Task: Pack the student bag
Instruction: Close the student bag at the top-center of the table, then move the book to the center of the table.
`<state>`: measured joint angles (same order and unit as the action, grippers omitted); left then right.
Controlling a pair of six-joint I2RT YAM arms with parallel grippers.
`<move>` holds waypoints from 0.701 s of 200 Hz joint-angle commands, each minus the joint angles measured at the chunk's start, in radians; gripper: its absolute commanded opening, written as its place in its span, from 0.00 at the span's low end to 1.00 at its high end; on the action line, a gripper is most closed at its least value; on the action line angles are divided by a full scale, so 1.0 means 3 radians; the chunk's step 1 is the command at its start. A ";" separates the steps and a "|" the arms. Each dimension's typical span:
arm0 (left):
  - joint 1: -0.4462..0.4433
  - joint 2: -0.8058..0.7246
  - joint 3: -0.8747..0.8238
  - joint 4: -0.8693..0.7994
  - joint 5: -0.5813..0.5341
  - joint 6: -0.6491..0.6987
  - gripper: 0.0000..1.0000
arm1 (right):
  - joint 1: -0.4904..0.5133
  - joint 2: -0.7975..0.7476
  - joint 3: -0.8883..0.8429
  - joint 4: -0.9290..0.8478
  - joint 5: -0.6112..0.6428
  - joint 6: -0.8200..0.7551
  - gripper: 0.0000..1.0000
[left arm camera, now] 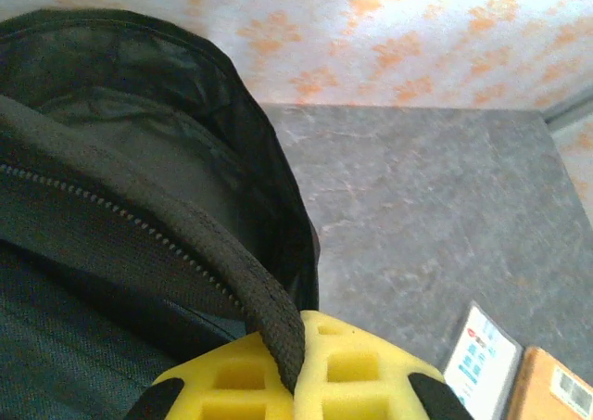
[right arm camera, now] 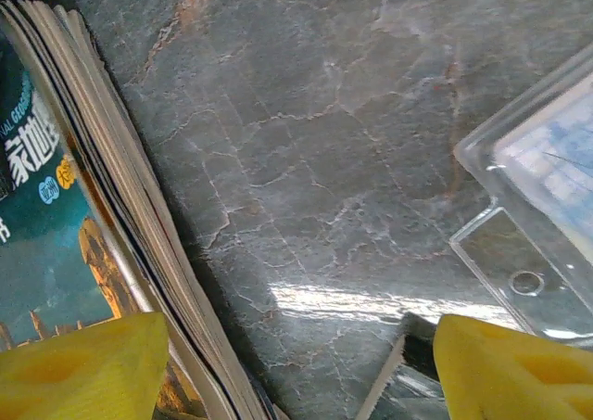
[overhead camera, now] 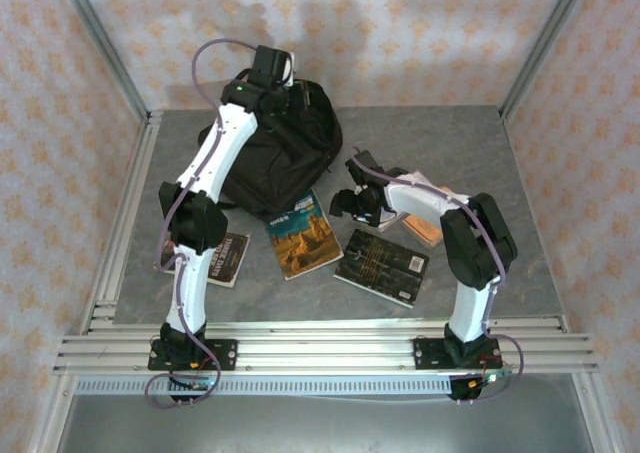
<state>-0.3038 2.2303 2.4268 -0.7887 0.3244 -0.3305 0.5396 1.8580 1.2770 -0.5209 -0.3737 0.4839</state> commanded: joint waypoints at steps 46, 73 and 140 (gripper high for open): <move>-0.0081 -0.0073 -0.0133 -0.0242 0.0304 0.0120 0.00 | 0.0105 0.0456 0.0390 -0.0024 -0.0403 -0.0201 0.75; -0.0087 -0.0076 -0.0338 -0.0238 0.0301 0.0090 0.00 | 0.0153 0.0818 0.0609 -0.0033 -0.0815 -0.0221 0.72; -0.0095 -0.0068 -0.0547 -0.0120 0.0468 -0.0037 0.00 | 0.0170 0.0880 0.0353 0.0515 -0.1239 0.0106 0.14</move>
<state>-0.3210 2.2303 2.2684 -0.8162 0.4191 -0.3168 0.5499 2.0823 1.4242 -0.4351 -0.6518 0.4793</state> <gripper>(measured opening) 0.046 0.238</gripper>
